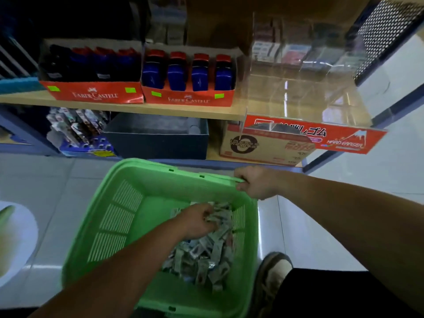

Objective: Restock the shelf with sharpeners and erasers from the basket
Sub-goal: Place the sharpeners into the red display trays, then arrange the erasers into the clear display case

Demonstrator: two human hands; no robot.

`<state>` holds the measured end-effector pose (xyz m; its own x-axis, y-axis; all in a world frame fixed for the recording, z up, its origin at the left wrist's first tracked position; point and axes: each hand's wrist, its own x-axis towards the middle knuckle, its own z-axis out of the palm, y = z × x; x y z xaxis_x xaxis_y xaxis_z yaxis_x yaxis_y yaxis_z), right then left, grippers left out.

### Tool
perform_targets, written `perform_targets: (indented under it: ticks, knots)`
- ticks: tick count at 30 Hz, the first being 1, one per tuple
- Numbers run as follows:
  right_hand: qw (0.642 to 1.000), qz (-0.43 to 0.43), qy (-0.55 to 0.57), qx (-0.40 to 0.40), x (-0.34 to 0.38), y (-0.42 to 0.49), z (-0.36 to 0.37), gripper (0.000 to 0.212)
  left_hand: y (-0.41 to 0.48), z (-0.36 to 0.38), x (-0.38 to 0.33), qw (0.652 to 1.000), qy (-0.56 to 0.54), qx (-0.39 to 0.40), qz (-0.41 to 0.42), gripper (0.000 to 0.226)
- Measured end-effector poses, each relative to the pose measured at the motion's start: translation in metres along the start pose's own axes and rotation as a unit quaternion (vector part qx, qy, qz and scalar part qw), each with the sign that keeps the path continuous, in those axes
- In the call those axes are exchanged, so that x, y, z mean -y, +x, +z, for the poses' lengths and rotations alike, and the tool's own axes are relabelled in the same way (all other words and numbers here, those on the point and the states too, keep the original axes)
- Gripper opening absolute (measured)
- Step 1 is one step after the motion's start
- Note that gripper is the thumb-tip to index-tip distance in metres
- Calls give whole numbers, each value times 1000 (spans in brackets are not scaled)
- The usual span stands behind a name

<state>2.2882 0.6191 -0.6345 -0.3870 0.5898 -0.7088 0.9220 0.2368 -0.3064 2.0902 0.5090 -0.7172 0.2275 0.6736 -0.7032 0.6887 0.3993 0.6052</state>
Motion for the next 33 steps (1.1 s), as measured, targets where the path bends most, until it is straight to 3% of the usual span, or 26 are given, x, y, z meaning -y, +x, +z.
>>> perform_targets:
  ticks: [2,5,9,12,14,16,18,20,23,25,29,33]
  knots:
    - [1000,8,-4,-29,3,0,1,39,-3,9,3,1000,-15,3,-7,61]
    - [993,21,-69,-91,5,2,3,32,-7,18,6,1000,-11,-1,0,64]
    - [972,72,-129,-180,22,-13,-4,44,-18,15,3,997,-10,-76,20,48]
    - [965,49,-144,-214,30,-36,2,54,-33,15,3,995,9,-97,7,54]
    - [959,-12,-155,-236,35,-48,12,42,-40,14,5,996,22,-90,-5,60]
    - [961,-70,-165,-209,39,-53,31,32,-42,18,7,996,26,-85,-11,63]
    - [977,-84,-158,-118,42,-48,54,37,-44,21,9,995,29,-94,-16,62]
    - [983,-70,-166,-25,41,-34,74,61,-44,24,14,994,29,-100,-17,57]
    - [970,-63,-233,3,33,-4,90,104,-40,24,29,996,25,-90,-17,54]
    - [957,-70,-281,30,31,17,96,121,-35,20,41,995,34,-90,-24,59]
    - [928,-102,-355,51,28,49,113,112,-19,20,60,995,2,-83,-45,66]
    - [899,-147,-409,51,31,54,117,105,0,38,63,998,-51,-24,-37,112]
